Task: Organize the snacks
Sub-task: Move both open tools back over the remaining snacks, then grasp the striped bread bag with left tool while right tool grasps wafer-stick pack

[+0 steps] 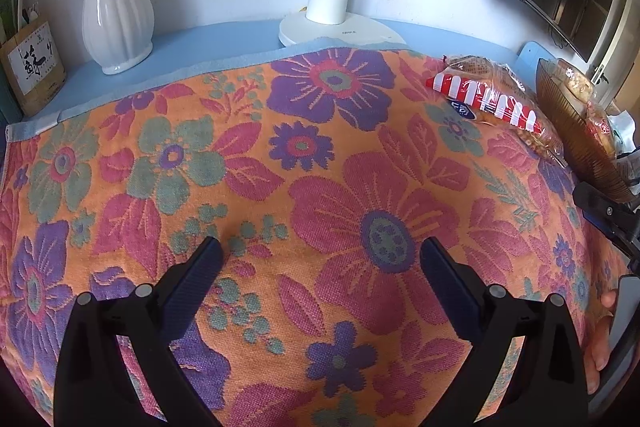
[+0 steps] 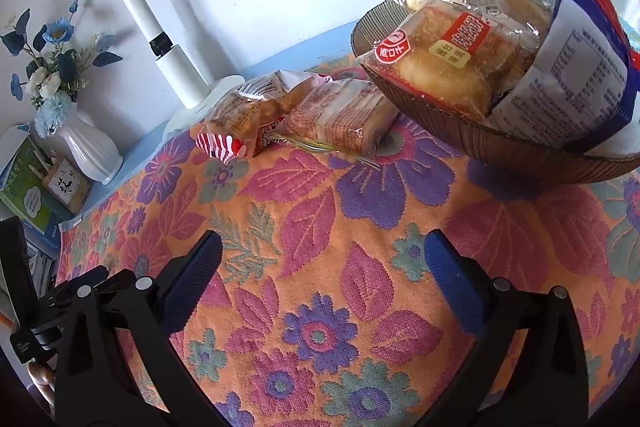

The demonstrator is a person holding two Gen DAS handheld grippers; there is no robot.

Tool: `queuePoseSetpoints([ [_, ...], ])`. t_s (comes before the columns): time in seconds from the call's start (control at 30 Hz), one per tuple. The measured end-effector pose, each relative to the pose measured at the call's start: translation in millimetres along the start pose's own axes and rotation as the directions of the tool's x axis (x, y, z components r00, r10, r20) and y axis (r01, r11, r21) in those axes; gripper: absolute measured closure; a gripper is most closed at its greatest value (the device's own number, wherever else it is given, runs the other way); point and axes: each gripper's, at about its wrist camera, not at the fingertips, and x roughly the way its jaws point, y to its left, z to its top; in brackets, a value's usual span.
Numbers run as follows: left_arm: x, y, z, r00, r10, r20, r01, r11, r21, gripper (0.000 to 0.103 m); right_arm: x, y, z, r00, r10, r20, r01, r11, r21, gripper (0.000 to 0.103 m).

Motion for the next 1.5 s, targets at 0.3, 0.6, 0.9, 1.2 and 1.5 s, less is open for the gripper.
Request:
queuePoseSetpoints([
  [0.3, 3, 1, 2, 0.994, 0.105, -0.013, -0.105, 0.994, -0.006, 0.005, 2, -6, 0, 1.0, -0.008, -0.011, 0.009, 0.999, 0.042, 0.003],
  [0.6, -44, -36, 79, 0.978, -0.202, 0.053, 0.195, 0.975, 0.111, 0.005, 4, -13, 1, 0.998, -0.068, -0.004, 0.068, 0.992, 0.107, 0.003],
  [0.9, 12, -126, 138, 0.965, -0.258, 0.047, 0.233, 0.925, 0.301, 0.005, 4, -15, 3, 0.992, -0.123, 0.018, 0.12, 0.984, 0.133, 0.003],
  [1.2, 88, -135, 146, 0.949, -0.289, -0.123, 0.313, 0.904, 0.29, 0.01, 7, -21, 5, 0.993, -0.121, 0.01, 0.117, 0.979, 0.168, 0.003],
  [1.5, 15, -71, 120, 0.977, -0.21, -0.021, 0.207, 0.935, 0.288, 0.046, 32, 4, 36, 0.992, -0.108, -0.064, 0.12, 0.962, 0.244, 0.003],
])
